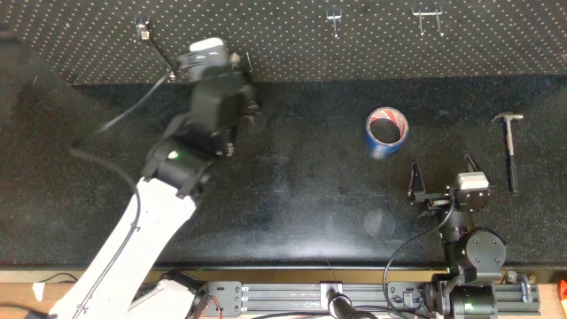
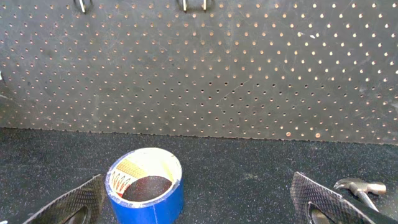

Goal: Place Tools Onto Pegboard

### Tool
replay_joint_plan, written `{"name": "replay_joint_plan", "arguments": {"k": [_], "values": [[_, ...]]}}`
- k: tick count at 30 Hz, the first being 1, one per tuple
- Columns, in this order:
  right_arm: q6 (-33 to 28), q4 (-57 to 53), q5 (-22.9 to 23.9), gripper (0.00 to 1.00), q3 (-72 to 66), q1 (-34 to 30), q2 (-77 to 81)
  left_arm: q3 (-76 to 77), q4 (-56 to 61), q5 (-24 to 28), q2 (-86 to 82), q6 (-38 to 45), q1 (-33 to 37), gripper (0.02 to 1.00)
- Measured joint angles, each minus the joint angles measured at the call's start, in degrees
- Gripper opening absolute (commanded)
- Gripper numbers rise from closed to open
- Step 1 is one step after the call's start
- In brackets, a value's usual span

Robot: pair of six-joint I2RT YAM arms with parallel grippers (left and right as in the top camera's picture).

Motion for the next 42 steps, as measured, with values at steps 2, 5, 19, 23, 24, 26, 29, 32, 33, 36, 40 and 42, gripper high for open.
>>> {"name": "replay_joint_plan", "arguments": {"k": [2, 5, 19, 23, 24, 26, 29, 32, 33, 36, 40, 42], "values": [[0.0, -0.02, 0.0, 0.976, 0.0, 0.02, -0.02, -9.22, 13.84, -1.73, -1.07, 3.23, 2.82, 0.025], [0.0, -0.04, 0.0, 0.976, 0.0, 0.0, -0.04, -11.54, 26.1, -4.74, 1.64, 10.56, 2.78, 0.027], [0.0, -0.04, 0.02, 0.974, 0.0, 0.02, -0.04, -11.63, 47.93, -7.5, 11.04, 14.6, 3.74, 0.027], [-0.02, -0.02, 0.0, 0.976, 0.0, 0.02, -0.04, -11.63, 51.49, -7.45, 14.38, 14.58, 3.91, 0.027], [-0.02, -0.02, 0.0, 0.976, 0.0, 0.02, -0.04, -11.63, 52.72, -7.41, 15.13, 14.6, 4.17, 0.025], [-0.02, -0.04, 0.0, 0.976, 0.0, 0.02, -0.04, -11.63, 53.81, -7.04, 15.98, 14.6, 4.79, 0.027], [0.0, -0.02, 0.0, 0.976, 0.0, 0.0, -0.04, -11.63, 53.9, -6.16, 17.66, 14.6, 5.66, 0.027], [-0.02, -0.02, 0.0, 0.976, 0.0, 0.0, -0.04, -11.63, 53.88, -4.72, 18.82, 14.58, 5.66, 0.029], [0.0, -0.02, 0.0, 0.976, 0.0, 0.02, -0.04, -11.63, 53.88, -4.31, 18.84, 14.6, 5.66, 0.029], [-0.02, -0.02, 0.0, 0.976, 0.0, 0.02, -0.04, -11.63, 53.9, -2.95, 19.06, 14.58, 5.66, 0.029], [0.0, -0.02, 0.0, 0.976, 0.0, 0.02, -0.04, -11.63, 53.86, -1.42, 20.33, 14.6, 5.66, 0.029], [-0.02, -0.04, 0.0, 0.976, 0.0, 0.02, -0.04, -11.63, 53.77, -1.01, 20.44, 14.6, 5.66, 0.029]]}}
